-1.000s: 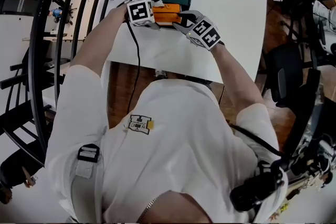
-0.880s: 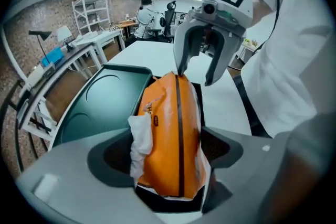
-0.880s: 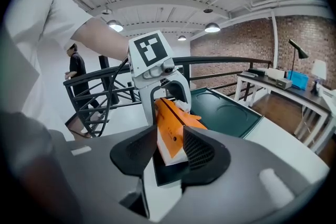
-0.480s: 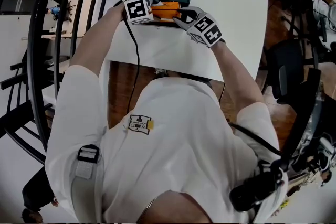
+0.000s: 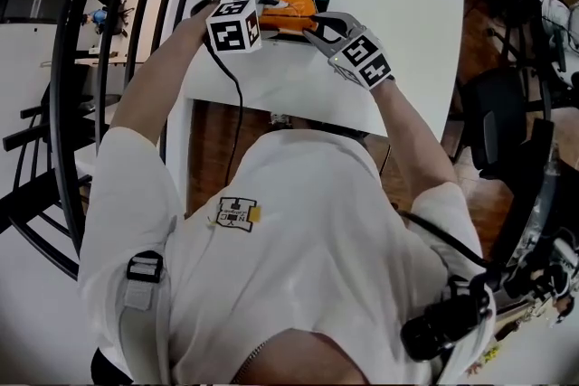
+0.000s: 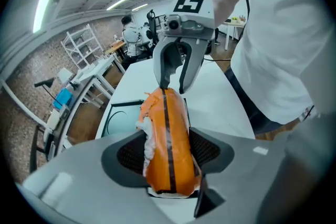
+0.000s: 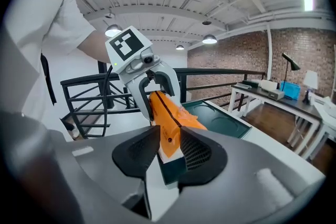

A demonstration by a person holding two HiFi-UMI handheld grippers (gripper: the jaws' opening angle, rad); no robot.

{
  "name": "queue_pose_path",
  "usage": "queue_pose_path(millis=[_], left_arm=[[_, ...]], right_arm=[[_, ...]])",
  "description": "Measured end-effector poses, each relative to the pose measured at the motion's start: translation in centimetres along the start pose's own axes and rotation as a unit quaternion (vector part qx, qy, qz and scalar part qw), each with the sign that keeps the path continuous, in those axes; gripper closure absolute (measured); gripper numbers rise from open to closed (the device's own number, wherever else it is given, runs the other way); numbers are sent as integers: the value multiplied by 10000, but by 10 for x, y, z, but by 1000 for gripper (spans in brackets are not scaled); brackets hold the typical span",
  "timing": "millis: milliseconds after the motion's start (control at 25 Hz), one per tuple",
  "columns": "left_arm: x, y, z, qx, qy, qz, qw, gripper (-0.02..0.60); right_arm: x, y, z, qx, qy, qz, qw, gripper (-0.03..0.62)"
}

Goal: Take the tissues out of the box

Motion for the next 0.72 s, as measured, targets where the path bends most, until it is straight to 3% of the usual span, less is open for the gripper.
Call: queue_pose_path(millis=[160, 320, 480, 720], left_arm=[[-22, -21, 11, 315, -235, 393, 9985, 334], [-32, -71, 18, 591, -545, 737, 9940, 334], [-7, -127, 6, 793, -660, 859, 9909, 334], [53, -163, -25, 1068, -438, 816, 9900, 334]], right_arm=[[-23, 19, 17, -255, -203, -162, 9993, 484], [-52, 61, 16, -487, -295, -172, 9982, 488], [-59, 111, -16, -654, -36, -64, 9978, 490], [-29, 148, -75, -692, 571, 300, 9955, 490]])
Point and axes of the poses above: the fingertips, and each gripper's own axes: x forward along the fingers, y to its left, z out of its top, the point moved 6 cm from there along -x, backward along the fingers, and after that the axes turned 12 degrees about -x, right-handed, at the moved point
